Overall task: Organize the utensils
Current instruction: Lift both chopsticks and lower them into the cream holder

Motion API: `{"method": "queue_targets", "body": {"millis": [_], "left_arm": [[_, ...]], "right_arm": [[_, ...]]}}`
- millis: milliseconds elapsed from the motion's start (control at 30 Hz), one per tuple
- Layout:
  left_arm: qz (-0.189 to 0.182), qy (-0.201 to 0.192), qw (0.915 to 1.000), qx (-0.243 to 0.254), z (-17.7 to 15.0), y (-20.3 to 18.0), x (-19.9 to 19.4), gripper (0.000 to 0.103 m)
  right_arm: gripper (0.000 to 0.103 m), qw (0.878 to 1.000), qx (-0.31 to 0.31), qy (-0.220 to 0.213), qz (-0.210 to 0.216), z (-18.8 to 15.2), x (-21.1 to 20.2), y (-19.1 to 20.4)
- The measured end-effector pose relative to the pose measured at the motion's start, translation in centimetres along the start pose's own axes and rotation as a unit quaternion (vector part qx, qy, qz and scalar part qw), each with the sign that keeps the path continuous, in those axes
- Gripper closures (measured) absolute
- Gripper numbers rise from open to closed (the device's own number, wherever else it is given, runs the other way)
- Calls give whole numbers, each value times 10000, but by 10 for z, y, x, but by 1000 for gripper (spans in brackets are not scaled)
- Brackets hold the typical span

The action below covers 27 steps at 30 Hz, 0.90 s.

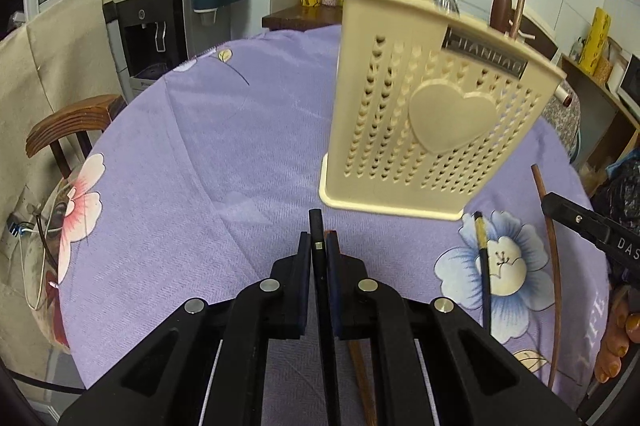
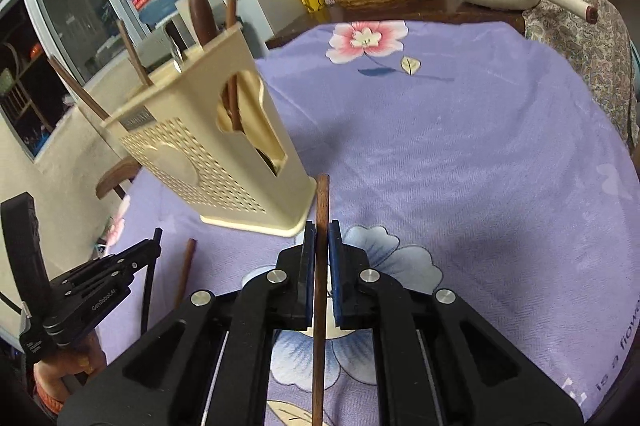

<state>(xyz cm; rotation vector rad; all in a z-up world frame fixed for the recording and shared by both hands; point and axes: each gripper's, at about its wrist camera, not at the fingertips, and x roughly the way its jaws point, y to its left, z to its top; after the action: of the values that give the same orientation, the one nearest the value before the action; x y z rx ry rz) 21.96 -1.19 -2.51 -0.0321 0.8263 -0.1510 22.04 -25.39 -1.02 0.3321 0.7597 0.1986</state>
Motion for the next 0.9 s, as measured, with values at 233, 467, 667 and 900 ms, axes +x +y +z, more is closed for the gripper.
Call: {"method": "queue_targets", "body": {"millis": [233,467,667,900], "left_arm": [[-194,-484,9986,-81,15,3,-37,95],[-382,-893,9953,18,23,-2,-77,96],[-559,-1162,9916,121,28,-6,-110,96],[-709,-1420,9871,195,36,-3,-140,96]], "right_arm": [[96,9979,-229,-508,339,13,-48,16],[96,9928,-560,-893,573,22,-93,31],[96,9890,-708,-1049,764,28,-120,40],[96,9832,-959,-1246,932,36,-146,58]]}}
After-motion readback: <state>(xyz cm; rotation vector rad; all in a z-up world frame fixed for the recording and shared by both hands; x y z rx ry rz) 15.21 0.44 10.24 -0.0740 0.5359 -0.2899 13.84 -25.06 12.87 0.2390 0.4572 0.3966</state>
